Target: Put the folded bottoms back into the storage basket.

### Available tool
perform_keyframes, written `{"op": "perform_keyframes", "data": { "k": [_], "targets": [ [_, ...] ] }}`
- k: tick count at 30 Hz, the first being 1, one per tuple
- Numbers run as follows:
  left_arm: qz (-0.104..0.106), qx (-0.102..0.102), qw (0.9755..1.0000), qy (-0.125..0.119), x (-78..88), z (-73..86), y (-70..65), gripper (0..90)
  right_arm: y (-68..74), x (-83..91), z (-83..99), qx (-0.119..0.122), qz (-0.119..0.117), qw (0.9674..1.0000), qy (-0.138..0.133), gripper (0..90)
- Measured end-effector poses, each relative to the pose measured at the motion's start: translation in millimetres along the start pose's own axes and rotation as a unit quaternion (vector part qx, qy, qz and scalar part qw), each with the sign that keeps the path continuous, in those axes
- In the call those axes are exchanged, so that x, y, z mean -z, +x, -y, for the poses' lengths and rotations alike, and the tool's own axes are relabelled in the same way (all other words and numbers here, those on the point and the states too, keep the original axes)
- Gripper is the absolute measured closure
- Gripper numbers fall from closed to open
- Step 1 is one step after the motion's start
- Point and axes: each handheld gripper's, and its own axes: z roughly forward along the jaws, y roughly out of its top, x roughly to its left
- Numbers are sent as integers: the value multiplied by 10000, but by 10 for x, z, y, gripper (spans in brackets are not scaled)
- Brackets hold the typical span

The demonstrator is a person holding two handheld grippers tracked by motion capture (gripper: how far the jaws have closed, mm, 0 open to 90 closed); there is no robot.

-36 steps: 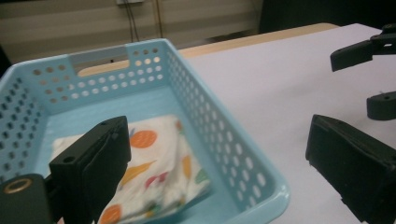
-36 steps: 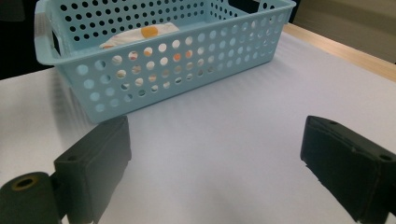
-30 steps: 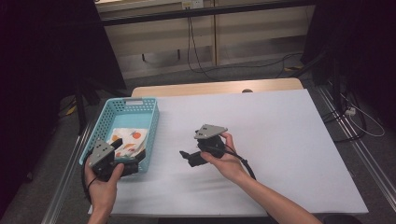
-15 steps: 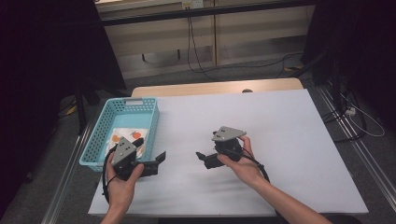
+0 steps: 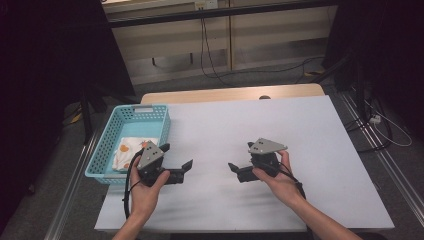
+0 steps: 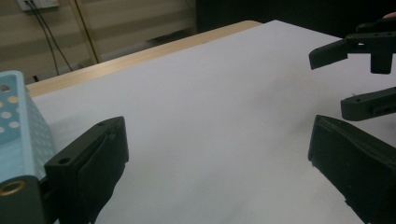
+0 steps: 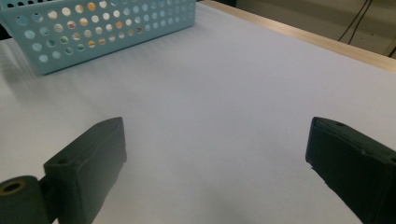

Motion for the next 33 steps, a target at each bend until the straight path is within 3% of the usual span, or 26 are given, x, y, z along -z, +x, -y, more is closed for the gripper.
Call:
{"op": "perform_keyframes", "data": {
  "k": [9,21,33],
  "targets": [
    [-15,-24,10000,68,-58,84,-36,53,-122,211,158,-114,265,9996,9,49],
    [-91,-8,9999,43,-5,187,-90,53,-233,511,312,-241,516,9984,-25,45],
    [-138,0,9998,128,11,259,-114,53,-347,762,519,-419,882,9952,63,53]
  ]
}}
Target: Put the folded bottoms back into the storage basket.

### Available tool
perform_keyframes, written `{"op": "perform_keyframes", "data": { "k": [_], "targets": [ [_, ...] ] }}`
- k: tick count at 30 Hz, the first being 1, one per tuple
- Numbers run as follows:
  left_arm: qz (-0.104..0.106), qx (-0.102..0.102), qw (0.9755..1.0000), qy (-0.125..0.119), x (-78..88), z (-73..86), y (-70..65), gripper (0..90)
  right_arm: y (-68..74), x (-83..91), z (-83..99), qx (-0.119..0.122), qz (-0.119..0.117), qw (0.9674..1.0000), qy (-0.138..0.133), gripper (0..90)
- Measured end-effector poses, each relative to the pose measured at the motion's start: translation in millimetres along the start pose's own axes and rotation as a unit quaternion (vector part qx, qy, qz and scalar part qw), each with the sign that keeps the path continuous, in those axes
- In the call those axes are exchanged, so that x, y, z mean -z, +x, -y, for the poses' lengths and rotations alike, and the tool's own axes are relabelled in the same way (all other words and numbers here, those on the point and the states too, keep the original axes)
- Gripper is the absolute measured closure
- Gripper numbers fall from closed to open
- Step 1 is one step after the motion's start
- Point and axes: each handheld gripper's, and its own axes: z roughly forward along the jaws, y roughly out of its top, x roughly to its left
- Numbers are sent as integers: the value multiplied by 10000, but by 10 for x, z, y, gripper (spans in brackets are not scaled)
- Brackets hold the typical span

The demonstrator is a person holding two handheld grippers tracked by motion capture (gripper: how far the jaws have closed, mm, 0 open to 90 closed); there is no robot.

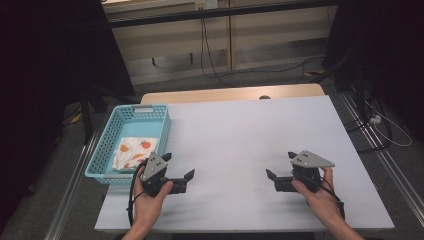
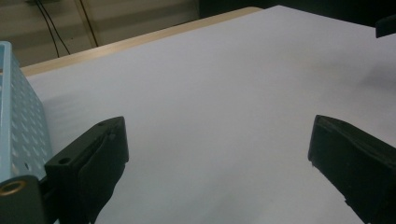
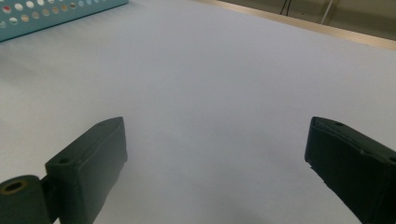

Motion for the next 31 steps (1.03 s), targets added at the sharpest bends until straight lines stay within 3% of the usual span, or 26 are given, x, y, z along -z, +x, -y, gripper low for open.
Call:
{"op": "perform_keyframes", "data": {
  "k": [7,12,16,24,31],
  "targets": [
    [-118,56,9999,2,43,32,-4,53,-66,162,104,-60,187,9998,-10,52],
    [-175,71,9997,-133,48,38,-17,53,-111,255,199,-175,383,9991,-68,53],
    [-27,-32,10000,-27,11,89,-53,53,-117,289,265,-258,459,9986,-99,53],
    [-13,-121,9999,63,-9,171,-111,53,-72,299,271,-231,467,9984,-234,54],
    [-76,36,9999,127,-20,182,-72,52,-70,282,241,-219,376,9985,-326,54]
  ]
}}
